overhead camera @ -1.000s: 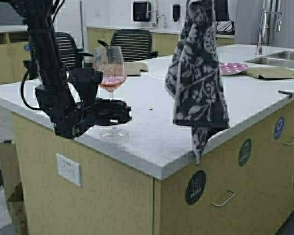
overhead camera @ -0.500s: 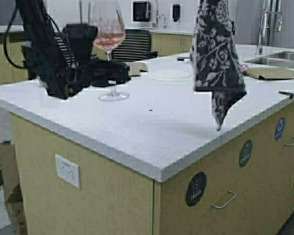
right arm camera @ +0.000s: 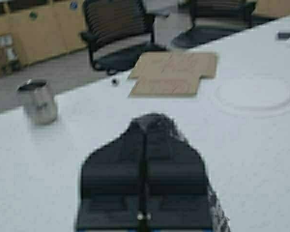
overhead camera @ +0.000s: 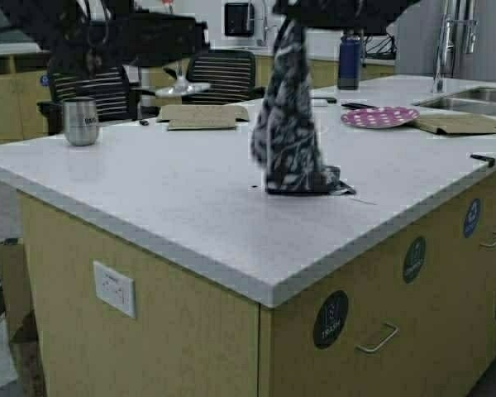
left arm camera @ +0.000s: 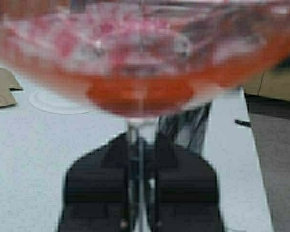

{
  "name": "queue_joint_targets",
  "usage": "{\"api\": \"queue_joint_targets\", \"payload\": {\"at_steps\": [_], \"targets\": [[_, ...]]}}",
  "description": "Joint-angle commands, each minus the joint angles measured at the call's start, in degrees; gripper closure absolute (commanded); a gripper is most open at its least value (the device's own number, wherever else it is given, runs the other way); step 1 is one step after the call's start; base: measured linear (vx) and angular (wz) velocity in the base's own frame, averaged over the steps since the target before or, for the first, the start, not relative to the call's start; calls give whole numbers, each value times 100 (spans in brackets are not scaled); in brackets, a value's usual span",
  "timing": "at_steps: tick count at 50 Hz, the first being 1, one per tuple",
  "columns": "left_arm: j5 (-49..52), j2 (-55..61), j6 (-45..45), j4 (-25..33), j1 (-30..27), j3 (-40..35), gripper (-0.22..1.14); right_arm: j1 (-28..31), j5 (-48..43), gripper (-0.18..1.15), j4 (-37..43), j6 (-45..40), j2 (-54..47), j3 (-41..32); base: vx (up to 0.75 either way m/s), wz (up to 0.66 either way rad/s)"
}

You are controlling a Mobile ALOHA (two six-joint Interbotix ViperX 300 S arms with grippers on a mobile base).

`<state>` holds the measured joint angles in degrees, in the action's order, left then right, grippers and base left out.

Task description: Get the cloth and wipe up the spill under the wine glass

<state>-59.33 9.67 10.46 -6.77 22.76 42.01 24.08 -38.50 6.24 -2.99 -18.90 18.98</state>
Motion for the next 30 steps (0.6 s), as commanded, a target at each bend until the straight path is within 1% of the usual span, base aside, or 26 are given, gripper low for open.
{"api": "queue_joint_targets", "payload": {"at_steps": [1, 10, 18, 25, 30], "targets": [[483, -659, 114, -18, 18, -167, 59, 343, -229, 90, -9, -9, -352, -62, 0, 0], [1107, -1169, 114, -9, 26, -492, 59, 712, -272, 90, -9, -105, -958, -141, 0, 0], [1688, -1468, 114, -9, 18, -1020, 59, 1063, -272, 90, -9, -369, -1424, -220, 0, 0], [2057, -1503, 114, -9, 18, -1477, 59, 1591, -281, 90, -18, -589, -1784, -360, 0, 0], [2162, -1477, 114, -9, 18, -1670, 59, 2083, -255, 90, -26, -686, -2004, -615, 0, 0]]}}
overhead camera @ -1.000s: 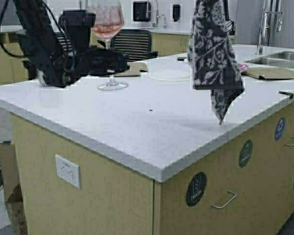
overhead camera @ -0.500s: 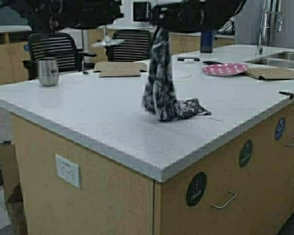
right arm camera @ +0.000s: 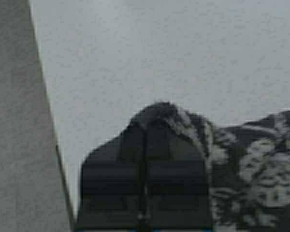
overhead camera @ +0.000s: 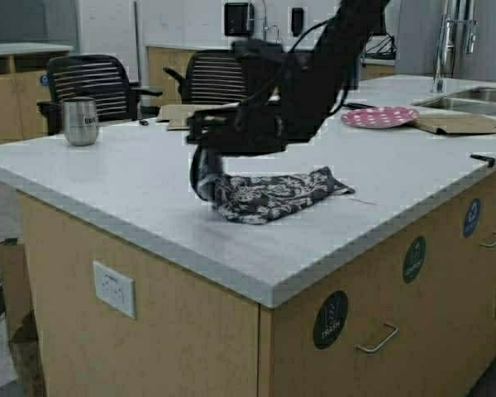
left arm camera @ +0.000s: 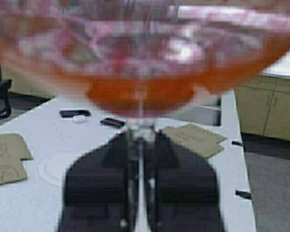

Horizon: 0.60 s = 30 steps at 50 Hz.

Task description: Get the cloth and wipe up the spill under the wine glass

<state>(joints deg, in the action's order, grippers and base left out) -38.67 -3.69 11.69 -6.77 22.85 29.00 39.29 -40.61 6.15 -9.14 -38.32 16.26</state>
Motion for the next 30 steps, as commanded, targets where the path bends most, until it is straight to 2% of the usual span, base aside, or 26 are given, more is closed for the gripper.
{"api": "queue_joint_targets", "payload": {"at_steps": [1, 9, 15, 22, 30], "targets": [[105, -141, -9, -9, 9, -396, 59, 659, -35, 90, -18, -88, -97, -404, 0, 0], [123, -105, 0, -9, 18, -413, 59, 1310, 105, 90, -26, -105, -343, -1020, 0, 0], [123, -53, 18, -9, 9, -387, 59, 1354, 202, 90, -18, -79, -334, -1248, 0, 0], [123, 97, 18, -9, 18, -413, 59, 861, 193, 90, 0, -79, -35, -800, 0, 0], [53, 378, 9, -9, 9, -413, 59, -105, 114, 90, 53, -123, 220, 26, 0, 0]]}}
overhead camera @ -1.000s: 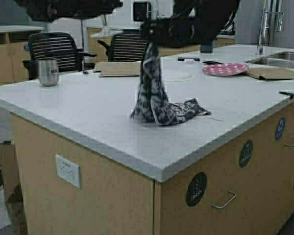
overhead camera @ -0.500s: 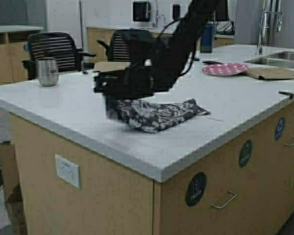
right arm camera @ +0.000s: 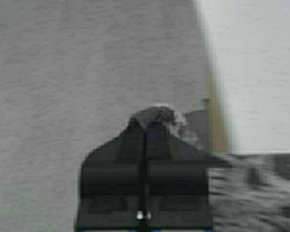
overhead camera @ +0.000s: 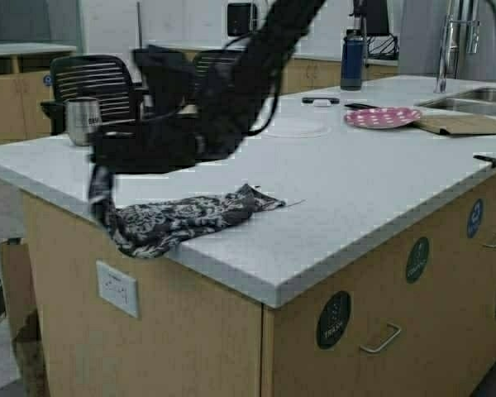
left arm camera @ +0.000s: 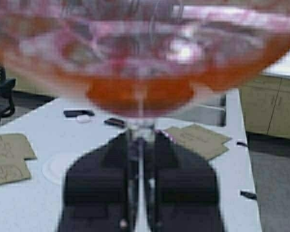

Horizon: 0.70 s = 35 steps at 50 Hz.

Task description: Get the cloth and wipe up the spill under the wine glass

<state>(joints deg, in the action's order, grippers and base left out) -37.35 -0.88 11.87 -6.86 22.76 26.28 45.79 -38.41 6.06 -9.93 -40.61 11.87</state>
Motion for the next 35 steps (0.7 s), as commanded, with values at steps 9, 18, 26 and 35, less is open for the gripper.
{"api": "queue_joint_targets", "payload": {"at_steps": [9, 18, 26, 35], "targets": [[-352, 519, 0, 0, 26, -105, 59, -1494, -299, 90, 114, -35, 466, 1028, 0, -1], [-765, 1107, -9, -62, 26, -26, 59, -1529, -334, 90, 105, 9, 439, 1134, 0, -1], [-1213, 1688, -26, -220, 26, 0, 59, -1529, -334, 90, 114, 9, 360, 1204, 0, 0], [-1775, 2391, -53, -360, 18, -62, 59, -1556, -352, 90, 114, 9, 352, 1310, 0, 0]]}}
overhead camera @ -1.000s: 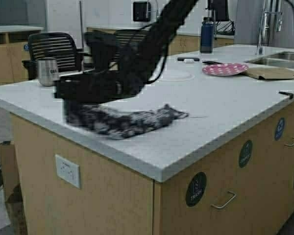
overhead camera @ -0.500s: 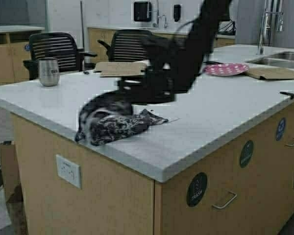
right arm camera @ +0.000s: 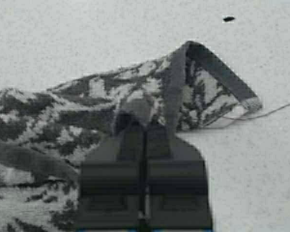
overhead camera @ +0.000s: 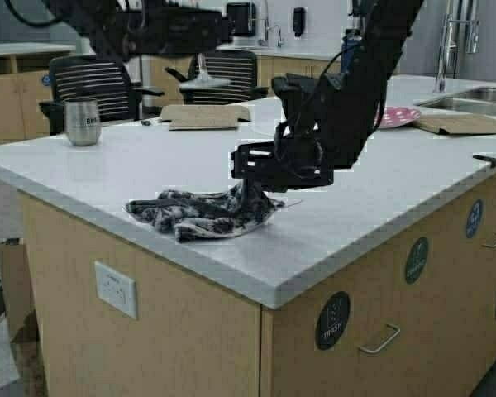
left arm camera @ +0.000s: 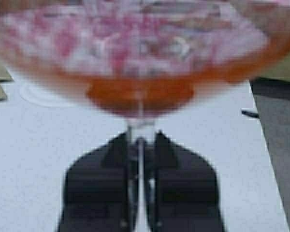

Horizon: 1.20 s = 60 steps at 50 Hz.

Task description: Get the cloth and wipe up the spill under the wine glass

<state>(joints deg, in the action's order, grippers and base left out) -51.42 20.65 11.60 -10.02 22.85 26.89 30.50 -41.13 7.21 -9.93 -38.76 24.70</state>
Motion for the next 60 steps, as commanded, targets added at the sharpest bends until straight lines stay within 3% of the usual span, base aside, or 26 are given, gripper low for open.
{"api": "queue_joint_targets", "payload": {"at_steps": [1, 42, 60], "targets": [[-439, 316, -26, -44, 9, -123, 59, -35, -79, 90, 0, 9, 167, 35, 0, 0], [-2030, 2848, -861, 26, 9, -1037, 59, -193, -343, 90, 0, 0, 167, 281, 0, 0], [-2109, 2988, -870, 44, 0, -1107, 59, -343, -580, 90, 220, -167, 193, 343, 0, 0]]}}
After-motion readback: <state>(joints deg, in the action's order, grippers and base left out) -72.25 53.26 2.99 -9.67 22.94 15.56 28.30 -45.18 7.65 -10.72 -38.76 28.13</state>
